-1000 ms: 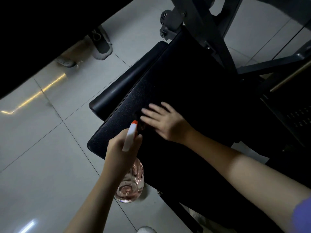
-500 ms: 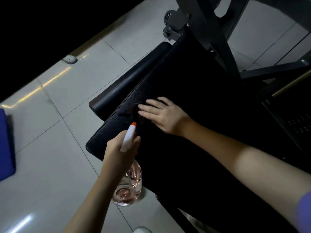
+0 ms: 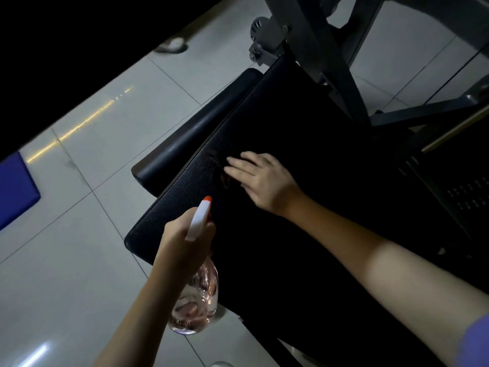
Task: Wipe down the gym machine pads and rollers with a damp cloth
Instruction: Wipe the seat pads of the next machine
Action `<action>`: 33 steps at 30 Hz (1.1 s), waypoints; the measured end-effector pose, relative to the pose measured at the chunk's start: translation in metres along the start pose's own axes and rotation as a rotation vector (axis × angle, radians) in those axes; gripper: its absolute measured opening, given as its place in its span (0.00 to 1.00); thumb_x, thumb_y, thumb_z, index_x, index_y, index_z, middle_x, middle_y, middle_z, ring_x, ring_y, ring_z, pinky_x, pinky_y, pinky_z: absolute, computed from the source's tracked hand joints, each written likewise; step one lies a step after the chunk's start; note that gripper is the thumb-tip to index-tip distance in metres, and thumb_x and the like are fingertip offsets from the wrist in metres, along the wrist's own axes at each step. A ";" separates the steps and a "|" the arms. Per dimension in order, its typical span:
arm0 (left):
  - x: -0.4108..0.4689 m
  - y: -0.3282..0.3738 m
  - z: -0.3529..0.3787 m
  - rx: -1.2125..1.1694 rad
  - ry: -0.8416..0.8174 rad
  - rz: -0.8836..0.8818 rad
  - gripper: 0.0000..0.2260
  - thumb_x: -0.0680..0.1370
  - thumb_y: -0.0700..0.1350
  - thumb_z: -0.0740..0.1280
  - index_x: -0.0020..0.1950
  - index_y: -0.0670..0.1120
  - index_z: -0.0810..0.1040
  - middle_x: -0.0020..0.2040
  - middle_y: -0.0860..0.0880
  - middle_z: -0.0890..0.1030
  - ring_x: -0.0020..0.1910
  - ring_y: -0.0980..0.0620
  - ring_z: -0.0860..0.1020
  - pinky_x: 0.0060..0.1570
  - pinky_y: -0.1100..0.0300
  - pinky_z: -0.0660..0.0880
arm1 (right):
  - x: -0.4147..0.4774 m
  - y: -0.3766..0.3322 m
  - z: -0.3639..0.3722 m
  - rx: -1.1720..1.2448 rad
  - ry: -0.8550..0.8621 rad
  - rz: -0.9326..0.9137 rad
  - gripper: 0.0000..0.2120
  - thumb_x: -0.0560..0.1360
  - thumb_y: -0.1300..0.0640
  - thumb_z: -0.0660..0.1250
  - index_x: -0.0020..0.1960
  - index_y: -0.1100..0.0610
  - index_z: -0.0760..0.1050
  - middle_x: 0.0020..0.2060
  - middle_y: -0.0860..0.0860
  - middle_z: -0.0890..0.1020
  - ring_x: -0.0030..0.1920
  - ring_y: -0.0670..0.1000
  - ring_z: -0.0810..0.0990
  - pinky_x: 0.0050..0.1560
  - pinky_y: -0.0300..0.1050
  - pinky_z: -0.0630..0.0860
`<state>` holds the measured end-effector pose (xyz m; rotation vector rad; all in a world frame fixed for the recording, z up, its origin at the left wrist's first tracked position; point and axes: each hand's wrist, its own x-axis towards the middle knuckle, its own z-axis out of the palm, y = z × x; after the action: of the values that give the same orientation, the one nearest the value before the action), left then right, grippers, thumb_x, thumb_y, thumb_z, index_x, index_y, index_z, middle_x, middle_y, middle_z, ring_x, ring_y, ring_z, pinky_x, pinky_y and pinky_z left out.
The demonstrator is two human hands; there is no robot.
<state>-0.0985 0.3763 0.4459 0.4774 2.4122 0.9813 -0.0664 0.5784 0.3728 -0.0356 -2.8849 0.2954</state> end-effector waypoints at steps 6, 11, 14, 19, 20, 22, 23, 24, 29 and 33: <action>0.017 0.022 0.001 -0.057 -0.023 -0.018 0.09 0.76 0.36 0.66 0.36 0.41 0.71 0.30 0.49 0.73 0.23 0.60 0.69 0.25 0.67 0.66 | 0.004 0.048 -0.008 0.037 0.067 0.517 0.22 0.77 0.58 0.58 0.71 0.51 0.68 0.71 0.48 0.68 0.72 0.55 0.63 0.67 0.58 0.64; 0.027 0.033 0.005 0.034 -0.039 0.030 0.07 0.77 0.39 0.66 0.41 0.48 0.73 0.35 0.48 0.77 0.31 0.54 0.75 0.32 0.57 0.72 | -0.001 0.049 -0.012 0.081 0.066 0.703 0.24 0.80 0.54 0.55 0.75 0.49 0.59 0.75 0.47 0.61 0.75 0.54 0.54 0.71 0.56 0.55; 0.025 0.036 0.007 0.046 -0.032 0.013 0.02 0.77 0.40 0.66 0.45 0.46 0.76 0.38 0.45 0.79 0.37 0.44 0.78 0.40 0.46 0.76 | -0.009 0.080 -0.020 0.122 -0.033 0.501 0.22 0.81 0.54 0.55 0.75 0.51 0.60 0.74 0.49 0.63 0.75 0.55 0.56 0.72 0.56 0.56; 0.023 0.039 0.009 -0.019 -0.006 -0.027 0.05 0.77 0.38 0.65 0.41 0.44 0.75 0.35 0.44 0.77 0.33 0.47 0.74 0.35 0.50 0.72 | 0.020 0.092 -0.027 0.147 0.048 0.784 0.23 0.81 0.55 0.53 0.76 0.50 0.58 0.76 0.46 0.57 0.76 0.52 0.50 0.72 0.54 0.50; 0.024 0.038 0.009 -0.029 -0.002 -0.040 0.06 0.77 0.38 0.65 0.40 0.44 0.75 0.34 0.45 0.76 0.32 0.49 0.73 0.34 0.53 0.69 | 0.031 0.083 -0.026 0.173 0.096 0.891 0.23 0.81 0.56 0.54 0.76 0.51 0.58 0.76 0.47 0.57 0.76 0.52 0.51 0.72 0.54 0.52; 0.025 0.037 0.010 -0.038 0.007 -0.044 0.09 0.76 0.39 0.66 0.36 0.47 0.74 0.31 0.48 0.75 0.31 0.49 0.71 0.34 0.56 0.67 | 0.046 0.062 -0.019 0.114 0.127 0.822 0.23 0.79 0.59 0.56 0.74 0.54 0.61 0.75 0.51 0.60 0.74 0.54 0.58 0.68 0.53 0.59; 0.025 0.036 0.011 -0.053 0.009 -0.047 0.11 0.76 0.40 0.66 0.34 0.49 0.73 0.30 0.51 0.74 0.30 0.49 0.71 0.34 0.55 0.67 | 0.048 0.052 -0.014 0.079 0.124 0.647 0.23 0.77 0.61 0.59 0.72 0.57 0.65 0.73 0.54 0.64 0.71 0.56 0.64 0.64 0.53 0.65; 0.025 0.036 0.011 -0.074 0.008 -0.052 0.11 0.76 0.42 0.67 0.33 0.51 0.74 0.28 0.53 0.73 0.30 0.49 0.70 0.34 0.54 0.67 | 0.045 0.046 -0.010 0.045 0.094 0.462 0.22 0.74 0.61 0.60 0.68 0.58 0.71 0.70 0.55 0.70 0.66 0.58 0.71 0.59 0.52 0.70; 0.026 0.035 0.011 -0.070 0.011 -0.072 0.14 0.77 0.41 0.66 0.32 0.52 0.73 0.28 0.52 0.73 0.29 0.51 0.70 0.35 0.54 0.67 | 0.039 0.096 -0.023 -0.175 -0.130 0.186 0.25 0.78 0.52 0.49 0.74 0.54 0.62 0.73 0.52 0.64 0.71 0.57 0.65 0.66 0.53 0.65; 0.023 0.037 0.011 -0.060 0.003 -0.047 0.11 0.76 0.38 0.66 0.35 0.47 0.72 0.29 0.49 0.74 0.29 0.51 0.71 0.34 0.54 0.68 | 0.068 0.111 -0.035 -0.092 -0.046 0.535 0.23 0.82 0.52 0.52 0.76 0.49 0.54 0.76 0.47 0.56 0.76 0.54 0.50 0.72 0.59 0.48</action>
<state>-0.1064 0.4187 0.4581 0.3961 2.3786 1.0315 -0.1236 0.6975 0.3996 -0.8319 -2.8808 0.2557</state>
